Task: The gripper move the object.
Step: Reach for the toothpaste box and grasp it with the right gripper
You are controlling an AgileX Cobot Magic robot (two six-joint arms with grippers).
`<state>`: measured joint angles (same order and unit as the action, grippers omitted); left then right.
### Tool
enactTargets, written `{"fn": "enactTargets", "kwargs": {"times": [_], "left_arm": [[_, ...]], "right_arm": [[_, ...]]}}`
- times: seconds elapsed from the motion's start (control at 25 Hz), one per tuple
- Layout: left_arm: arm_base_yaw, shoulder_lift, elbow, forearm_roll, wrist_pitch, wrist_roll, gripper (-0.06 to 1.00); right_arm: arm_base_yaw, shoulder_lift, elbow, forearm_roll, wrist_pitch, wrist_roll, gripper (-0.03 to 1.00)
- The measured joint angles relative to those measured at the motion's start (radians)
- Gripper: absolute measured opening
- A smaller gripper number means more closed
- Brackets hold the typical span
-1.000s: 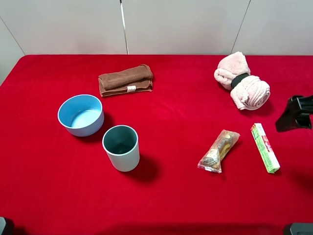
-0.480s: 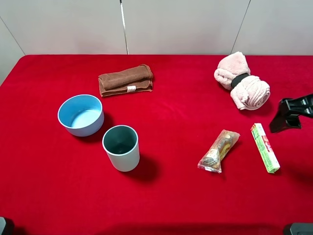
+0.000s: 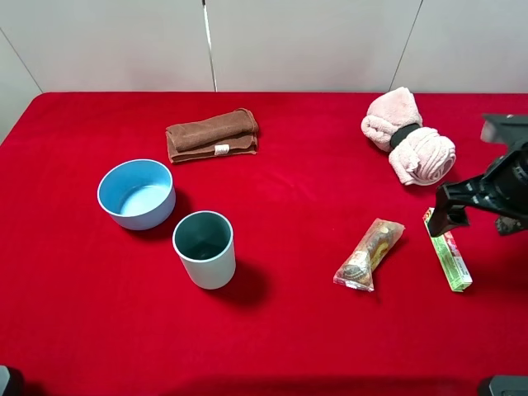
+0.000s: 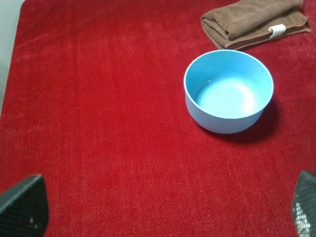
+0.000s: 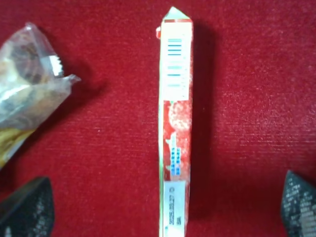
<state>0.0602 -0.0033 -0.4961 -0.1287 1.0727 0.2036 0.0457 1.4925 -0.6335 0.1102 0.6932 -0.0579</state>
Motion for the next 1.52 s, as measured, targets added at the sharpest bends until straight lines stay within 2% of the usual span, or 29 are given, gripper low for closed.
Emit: {"fn": "enactTargets", "kwargs": {"times": [0.56, 1.44, 1.52], "left_arm": [[0.0, 0.0, 0.0, 0.0, 0.0, 0.001, 0.98], [0.0, 0.0, 0.0, 0.0, 0.0, 0.001, 0.98], [0.0, 0.0, 0.0, 0.0, 0.0, 0.001, 0.98]], "right_arm": [[0.0, 0.161, -0.001, 0.004, -0.111, 0.001, 0.69], [0.0, 0.224, -0.001, 0.018, -0.136, 0.012, 0.69], [0.0, 0.224, -0.001, 0.019, -0.136, 0.012, 0.65]]}}
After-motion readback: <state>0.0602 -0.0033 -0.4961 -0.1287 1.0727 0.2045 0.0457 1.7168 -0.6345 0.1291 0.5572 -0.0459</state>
